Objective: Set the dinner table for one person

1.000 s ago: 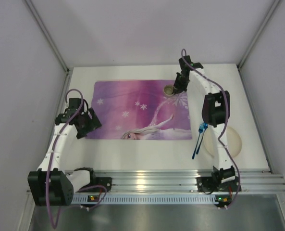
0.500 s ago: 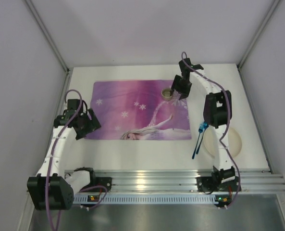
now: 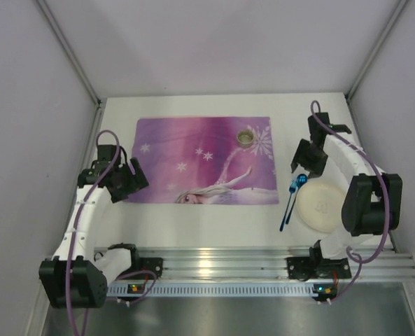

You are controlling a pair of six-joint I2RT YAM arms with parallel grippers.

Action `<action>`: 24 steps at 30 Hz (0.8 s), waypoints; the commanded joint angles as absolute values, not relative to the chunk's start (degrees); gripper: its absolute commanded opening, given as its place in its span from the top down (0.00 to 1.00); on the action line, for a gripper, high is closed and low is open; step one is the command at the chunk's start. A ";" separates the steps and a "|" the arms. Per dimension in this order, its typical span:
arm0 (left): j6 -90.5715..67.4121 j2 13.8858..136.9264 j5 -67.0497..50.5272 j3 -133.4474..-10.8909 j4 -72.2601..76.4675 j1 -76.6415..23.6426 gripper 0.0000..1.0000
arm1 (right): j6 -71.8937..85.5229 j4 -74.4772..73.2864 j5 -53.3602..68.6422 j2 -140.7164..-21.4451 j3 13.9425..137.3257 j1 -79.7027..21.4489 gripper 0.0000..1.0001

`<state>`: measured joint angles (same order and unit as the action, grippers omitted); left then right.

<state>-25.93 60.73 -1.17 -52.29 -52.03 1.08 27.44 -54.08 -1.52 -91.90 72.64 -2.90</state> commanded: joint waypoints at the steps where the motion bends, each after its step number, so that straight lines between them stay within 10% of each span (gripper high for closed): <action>1: -25.75 58.54 -1.49 -52.73 -50.98 0.97 0.16 | 26.19 -53.00 -2.11 -92.46 66.28 -3.60 0.44; 19: -25.84 56.25 -0.79 -52.73 -51.24 0.18 0.16 | 25.40 -51.15 -8.26 -100.02 62.93 -5.62 0.68; 24: -25.93 55.99 -0.53 -52.65 -51.24 0.26 0.16 | 25.31 -51.94 -10.54 -100.20 63.72 -6.15 1.00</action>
